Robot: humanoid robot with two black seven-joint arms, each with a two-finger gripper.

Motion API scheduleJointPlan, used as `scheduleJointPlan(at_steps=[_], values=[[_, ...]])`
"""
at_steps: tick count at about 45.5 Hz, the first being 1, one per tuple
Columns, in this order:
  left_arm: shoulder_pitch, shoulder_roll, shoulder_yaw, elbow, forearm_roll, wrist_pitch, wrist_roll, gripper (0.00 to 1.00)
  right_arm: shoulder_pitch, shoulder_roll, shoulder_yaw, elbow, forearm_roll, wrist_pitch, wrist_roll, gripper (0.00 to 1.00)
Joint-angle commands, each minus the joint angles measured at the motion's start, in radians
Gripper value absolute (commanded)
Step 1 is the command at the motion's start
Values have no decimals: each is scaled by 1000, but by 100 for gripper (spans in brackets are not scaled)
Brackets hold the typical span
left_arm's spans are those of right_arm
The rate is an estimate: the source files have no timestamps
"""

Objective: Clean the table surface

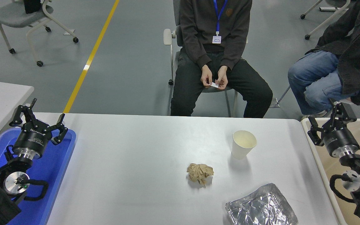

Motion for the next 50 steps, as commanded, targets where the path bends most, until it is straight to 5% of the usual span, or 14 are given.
scheduleJointPlan(at_steps=[1, 50], values=[[0, -2, 2, 0, 0, 0, -2, 100, 2, 11, 4, 0, 0, -3, 0, 100], [0, 0, 0, 0, 0, -2, 0, 100, 40, 10, -19, -20, 36, 39, -57, 100]])
